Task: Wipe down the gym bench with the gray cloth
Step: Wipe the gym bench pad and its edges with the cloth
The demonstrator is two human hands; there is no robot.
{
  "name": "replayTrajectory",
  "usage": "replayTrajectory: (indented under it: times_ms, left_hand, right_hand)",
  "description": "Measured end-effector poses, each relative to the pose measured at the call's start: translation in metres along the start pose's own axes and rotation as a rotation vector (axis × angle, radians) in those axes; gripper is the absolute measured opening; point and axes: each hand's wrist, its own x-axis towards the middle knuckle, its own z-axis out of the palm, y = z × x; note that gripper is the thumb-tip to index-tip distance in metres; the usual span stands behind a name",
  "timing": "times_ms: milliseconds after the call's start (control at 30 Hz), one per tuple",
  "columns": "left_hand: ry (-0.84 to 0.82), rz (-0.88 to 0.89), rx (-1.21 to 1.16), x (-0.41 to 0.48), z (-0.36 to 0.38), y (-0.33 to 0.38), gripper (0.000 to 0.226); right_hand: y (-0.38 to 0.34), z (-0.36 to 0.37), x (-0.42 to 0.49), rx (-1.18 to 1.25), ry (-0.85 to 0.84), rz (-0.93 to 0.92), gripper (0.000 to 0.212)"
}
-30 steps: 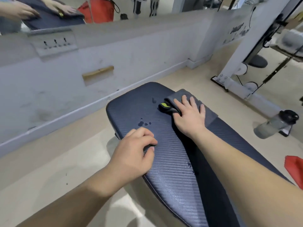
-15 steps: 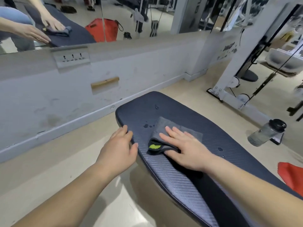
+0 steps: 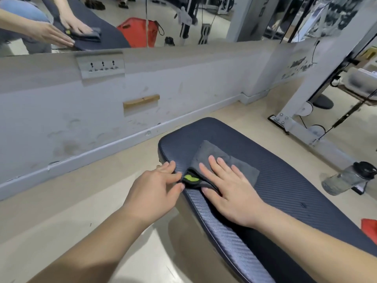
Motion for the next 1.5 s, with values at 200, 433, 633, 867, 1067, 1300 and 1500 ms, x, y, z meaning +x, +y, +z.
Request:
replayTrajectory:
  times_ms: [200, 433, 633, 867, 1067, 1300, 1500]
  left_hand:
    - [0.025, -0.020, -0.039, 0.003, -0.001, 0.000, 0.036]
    - [0.062, -0.028, -0.111, 0.002, -0.002, -0.005, 0.028]
    - [0.287, -0.044, -0.143, 0.006, -0.001, -0.015, 0.015]
    - [0.133, -0.061, -0.082, 0.003, 0.007, -0.013, 0.049]
    - [0.256, -0.120, -0.121, 0.013, 0.007, -0.023, 0.024]
    - [0.233, -0.056, -0.149, 0.011, 0.008, -0.012, 0.039]
    - [0.243, -0.068, -0.117, 0.012, 0.005, -0.012, 0.050]
  right_hand:
    - [0.033, -0.026, 0.084, 0.044, -0.026, 0.178, 0.061]
    - [-0.024, -0.004, 0.082, -0.005, 0.113, 0.119, 0.063]
    - [-0.013, -0.004, 0.031, -0.023, -0.002, -0.113, 0.062]
    - [-0.005, -0.013, 0.132, 0.024, 0.076, 0.301, 0.063]
    - [-0.043, 0.004, 0.054, -0.035, 0.102, -0.104, 0.071]
    - [0.026, -0.024, 0.111, 0.012, -0.001, 0.125, 0.060]
    - [-0.017, -0.006, 0.095, -0.016, 0.108, 0.117, 0.062]
